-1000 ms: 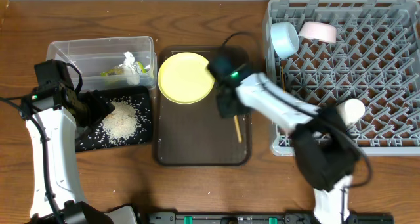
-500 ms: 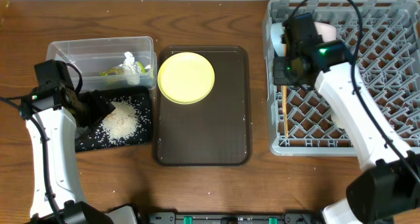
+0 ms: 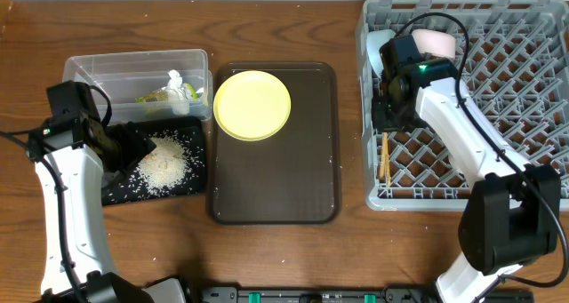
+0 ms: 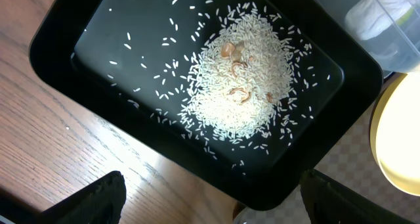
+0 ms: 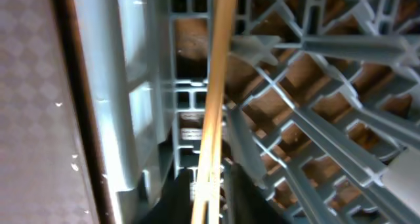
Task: Sort waste into correct bins and load items into the dishwasher rack
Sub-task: 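Reach the right gripper to the yellow plate and grasp its rim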
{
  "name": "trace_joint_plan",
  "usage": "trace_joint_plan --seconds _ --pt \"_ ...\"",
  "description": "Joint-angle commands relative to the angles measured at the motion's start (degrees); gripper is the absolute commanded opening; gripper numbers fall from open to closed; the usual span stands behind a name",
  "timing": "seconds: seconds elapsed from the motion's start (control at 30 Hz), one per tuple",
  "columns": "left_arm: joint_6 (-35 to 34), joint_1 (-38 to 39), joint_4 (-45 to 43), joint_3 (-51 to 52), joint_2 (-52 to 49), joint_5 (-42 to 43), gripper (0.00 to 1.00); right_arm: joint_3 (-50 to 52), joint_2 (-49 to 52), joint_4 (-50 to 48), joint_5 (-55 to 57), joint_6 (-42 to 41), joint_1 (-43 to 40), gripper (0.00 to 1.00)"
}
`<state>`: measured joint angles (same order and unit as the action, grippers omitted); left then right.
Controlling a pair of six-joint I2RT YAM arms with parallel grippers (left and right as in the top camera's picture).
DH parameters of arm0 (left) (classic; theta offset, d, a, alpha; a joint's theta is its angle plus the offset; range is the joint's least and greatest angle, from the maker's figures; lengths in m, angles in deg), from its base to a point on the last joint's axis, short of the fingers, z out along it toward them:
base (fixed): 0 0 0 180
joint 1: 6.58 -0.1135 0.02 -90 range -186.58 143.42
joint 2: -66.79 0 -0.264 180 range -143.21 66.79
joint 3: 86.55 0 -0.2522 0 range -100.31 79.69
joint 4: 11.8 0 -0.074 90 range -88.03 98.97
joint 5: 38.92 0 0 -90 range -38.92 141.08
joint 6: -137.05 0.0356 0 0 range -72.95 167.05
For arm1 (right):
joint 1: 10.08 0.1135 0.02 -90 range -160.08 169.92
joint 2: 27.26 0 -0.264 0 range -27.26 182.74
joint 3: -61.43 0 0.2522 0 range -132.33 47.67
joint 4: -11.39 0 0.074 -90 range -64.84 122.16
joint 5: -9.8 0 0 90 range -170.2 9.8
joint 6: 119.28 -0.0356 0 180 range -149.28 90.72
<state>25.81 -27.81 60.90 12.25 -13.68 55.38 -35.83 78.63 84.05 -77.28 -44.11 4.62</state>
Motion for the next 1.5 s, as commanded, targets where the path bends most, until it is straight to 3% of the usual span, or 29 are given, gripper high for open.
trace_joint_plan --seconds 0.0,0.2,0.4,0.6,1.07,1.27,1.4,1.47 --pt "-0.7 -0.2 0.2 -0.3 0.4 -0.3 0.88 -0.7 -0.4 0.1 0.0 0.3 -0.1 0.34" --pt "-0.7 -0.2 0.2 -0.3 0.4 -0.3 0.88 -4.3 -1.5 -0.8 -5.4 3.8 0.0 0.38" --pt "-0.8 -0.2 0.2 -0.3 0.4 -0.3 0.88 -6.1 -2.1 -12.0 -15.7 5.7 3.4 0.40" --pt "-0.8 -0.2 0.2 -0.3 0.4 -0.3 0.88 -5.3 1.2 -25.3 -12.5 5.7 10.4 0.56" --pt "-0.8 -0.2 0.2 -0.3 0.4 -0.3 0.88 -5.3 18.8 -37.7 -7.9 -1.7 16.8 0.54" --pt "-0.8 -0.2 0.2 -0.3 0.4 -0.3 0.88 -5.3 21.4 -38.5 -7.8 -3.0 17.0 0.32" --pt "-0.7 -0.2 0.2 -0.3 0.4 -0.3 0.88 -5.3 21.4 -38.0 -7.4 -3.0 17.0 0.03" --pt "-0.7 -0.2 0.2 -0.3 0.4 -0.3 0.88 -5.4 21.3 -37.2 -7.4 -3.6 16.8 0.01"
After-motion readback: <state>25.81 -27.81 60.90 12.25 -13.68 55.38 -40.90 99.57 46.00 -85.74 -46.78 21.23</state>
